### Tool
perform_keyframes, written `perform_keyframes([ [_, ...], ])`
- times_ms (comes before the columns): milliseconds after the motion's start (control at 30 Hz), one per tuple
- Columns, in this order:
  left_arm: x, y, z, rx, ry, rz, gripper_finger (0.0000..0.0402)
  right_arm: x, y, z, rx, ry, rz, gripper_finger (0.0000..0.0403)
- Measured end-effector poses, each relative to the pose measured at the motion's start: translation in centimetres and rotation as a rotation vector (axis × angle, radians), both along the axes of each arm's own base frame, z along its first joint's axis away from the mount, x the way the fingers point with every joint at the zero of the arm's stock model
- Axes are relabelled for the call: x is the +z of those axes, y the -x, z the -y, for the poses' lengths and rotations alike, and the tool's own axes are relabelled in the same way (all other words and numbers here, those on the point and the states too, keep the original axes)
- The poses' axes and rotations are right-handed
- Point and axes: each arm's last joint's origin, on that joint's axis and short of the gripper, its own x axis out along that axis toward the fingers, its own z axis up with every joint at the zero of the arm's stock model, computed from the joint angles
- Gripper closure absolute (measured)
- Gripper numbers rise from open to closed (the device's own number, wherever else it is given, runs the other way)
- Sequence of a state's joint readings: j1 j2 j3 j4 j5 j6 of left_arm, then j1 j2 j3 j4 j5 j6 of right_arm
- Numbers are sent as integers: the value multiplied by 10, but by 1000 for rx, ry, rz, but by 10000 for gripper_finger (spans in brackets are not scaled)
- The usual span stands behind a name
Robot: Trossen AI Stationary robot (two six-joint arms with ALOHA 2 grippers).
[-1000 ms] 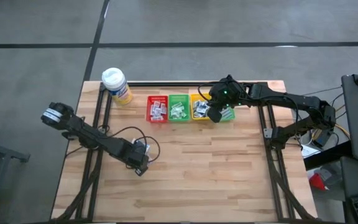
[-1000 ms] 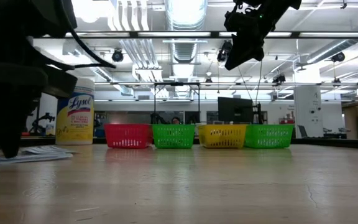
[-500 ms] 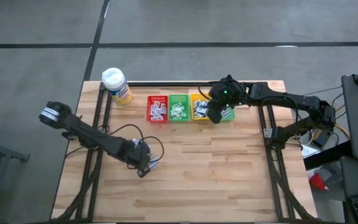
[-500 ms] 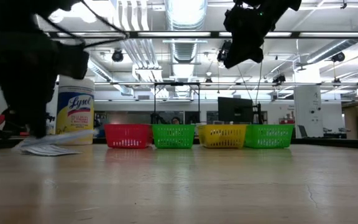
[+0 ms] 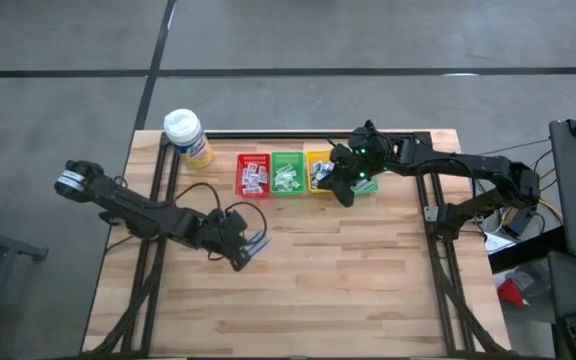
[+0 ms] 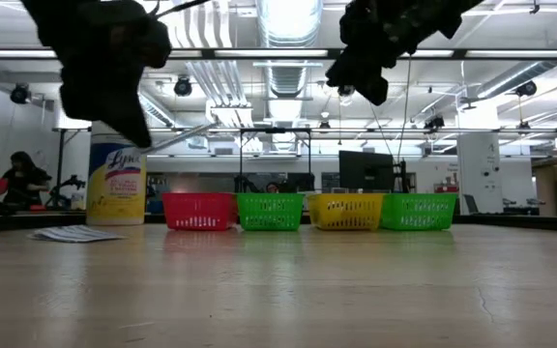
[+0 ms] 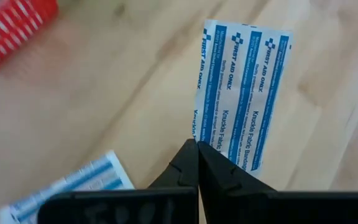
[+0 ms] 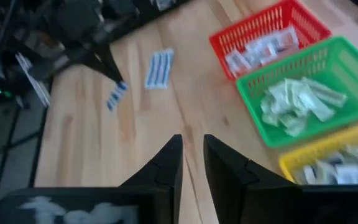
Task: Pick & Place First Aid Supplies
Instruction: Put the blue fingertip bandage into the right green bin
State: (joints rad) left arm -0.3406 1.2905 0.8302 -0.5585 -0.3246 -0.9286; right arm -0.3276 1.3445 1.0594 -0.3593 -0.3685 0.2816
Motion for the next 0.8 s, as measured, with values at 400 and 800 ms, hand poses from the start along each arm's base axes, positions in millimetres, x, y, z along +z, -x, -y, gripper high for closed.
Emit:
perform_keyframes([
  [400, 32, -17, -23, 66, -159, 100, 401, -8, -8, -14, -8, -83, 83, 239],
  [800, 66, -29, -37, 110, -277, 200, 401, -25, -41, -26, -19, -120, 117, 169],
])
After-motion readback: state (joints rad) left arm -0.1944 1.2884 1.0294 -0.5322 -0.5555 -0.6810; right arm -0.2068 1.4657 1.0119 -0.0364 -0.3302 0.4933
